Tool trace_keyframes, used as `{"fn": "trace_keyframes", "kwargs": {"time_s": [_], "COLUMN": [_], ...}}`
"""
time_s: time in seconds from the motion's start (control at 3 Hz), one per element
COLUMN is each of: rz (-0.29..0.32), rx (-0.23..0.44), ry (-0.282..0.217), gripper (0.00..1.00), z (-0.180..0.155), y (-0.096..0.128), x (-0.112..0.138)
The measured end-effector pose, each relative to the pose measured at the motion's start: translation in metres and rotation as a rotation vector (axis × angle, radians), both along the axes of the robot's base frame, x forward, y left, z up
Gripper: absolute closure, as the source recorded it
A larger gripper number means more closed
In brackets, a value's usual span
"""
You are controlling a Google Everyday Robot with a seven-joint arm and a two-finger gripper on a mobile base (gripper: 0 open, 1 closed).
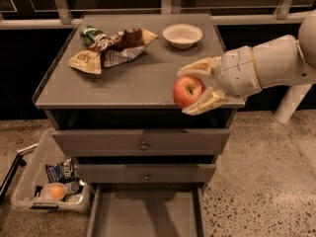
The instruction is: Pick apple from bottom drawer and place on counter
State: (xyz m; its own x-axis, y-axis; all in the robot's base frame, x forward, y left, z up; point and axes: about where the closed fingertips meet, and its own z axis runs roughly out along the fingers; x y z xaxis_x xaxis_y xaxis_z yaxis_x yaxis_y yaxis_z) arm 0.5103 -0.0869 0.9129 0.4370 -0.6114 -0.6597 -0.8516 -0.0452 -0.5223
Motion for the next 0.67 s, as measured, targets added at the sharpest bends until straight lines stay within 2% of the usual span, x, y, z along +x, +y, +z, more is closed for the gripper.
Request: {"fn": "trace_keyframes", "kwargs": {"time_s": [0.67], "rz": [-0.024], "rx": [0.025], "ry": [-0.013], "gripper": [1.0], "z": [0.0025], "y": [-0.0002], "x": [0.0067]}}
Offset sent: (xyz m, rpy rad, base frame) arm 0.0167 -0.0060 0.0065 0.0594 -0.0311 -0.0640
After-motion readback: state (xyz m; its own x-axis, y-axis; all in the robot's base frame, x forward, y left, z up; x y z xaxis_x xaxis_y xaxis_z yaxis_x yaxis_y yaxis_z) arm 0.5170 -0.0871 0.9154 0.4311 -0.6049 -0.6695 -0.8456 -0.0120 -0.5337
